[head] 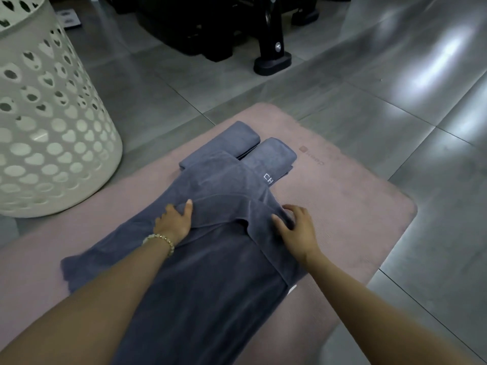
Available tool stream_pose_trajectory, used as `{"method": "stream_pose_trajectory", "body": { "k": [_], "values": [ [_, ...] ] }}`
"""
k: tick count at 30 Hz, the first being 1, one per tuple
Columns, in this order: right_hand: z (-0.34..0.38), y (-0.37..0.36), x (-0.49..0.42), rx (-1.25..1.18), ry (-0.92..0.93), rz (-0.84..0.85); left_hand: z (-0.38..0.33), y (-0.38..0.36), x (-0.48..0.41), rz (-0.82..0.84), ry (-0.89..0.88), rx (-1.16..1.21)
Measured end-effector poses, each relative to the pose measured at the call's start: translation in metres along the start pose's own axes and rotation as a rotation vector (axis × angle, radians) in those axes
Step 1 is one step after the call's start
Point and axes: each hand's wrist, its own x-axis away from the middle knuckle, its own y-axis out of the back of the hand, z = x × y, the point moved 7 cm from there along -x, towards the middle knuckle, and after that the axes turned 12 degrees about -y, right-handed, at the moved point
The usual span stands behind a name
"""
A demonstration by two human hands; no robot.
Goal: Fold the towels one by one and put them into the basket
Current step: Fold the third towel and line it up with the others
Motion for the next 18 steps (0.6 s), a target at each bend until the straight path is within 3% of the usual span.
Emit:
{"method": "stream_pose_trajectory", "body": {
  "k": [2, 5, 7, 10, 12, 16, 18],
  "values": [
    [0.041, -0.017, 0.006, -0.027, 0.151, 0.058, 0.014, -0.006, -0.008, 0.101, 0.069, 0.004],
    [0.094, -0.048, 0.009, 0.078, 0.307, 0.147, 0.009, -0.001, -0.012, 0.029, -0.003, 0.298],
    [0.109, -0.067, 0.006, 0.222, 0.295, 0.213, 0.006, 0.003, -0.013, -0.055, -0.095, 0.405],
    [0.098, -0.080, -0.004, 0.342, 0.140, 0.301, 0.018, 0.012, -0.021, -0.085, -0.179, 0.094],
    [0.086, -0.078, -0.005, 0.361, 0.099, 0.286, 0.040, 0.013, -0.025, -0.044, -0.114, -0.029],
    [0.082, -0.076, 0.009, 0.386, 0.196, 0.196, 0.070, 0.020, -0.023, -0.087, -0.079, -0.173],
    [0.086, -0.075, 0.017, 0.408, 0.248, 0.152, 0.068, 0.022, -0.023, -0.082, -0.112, -0.066]
  ]
}}
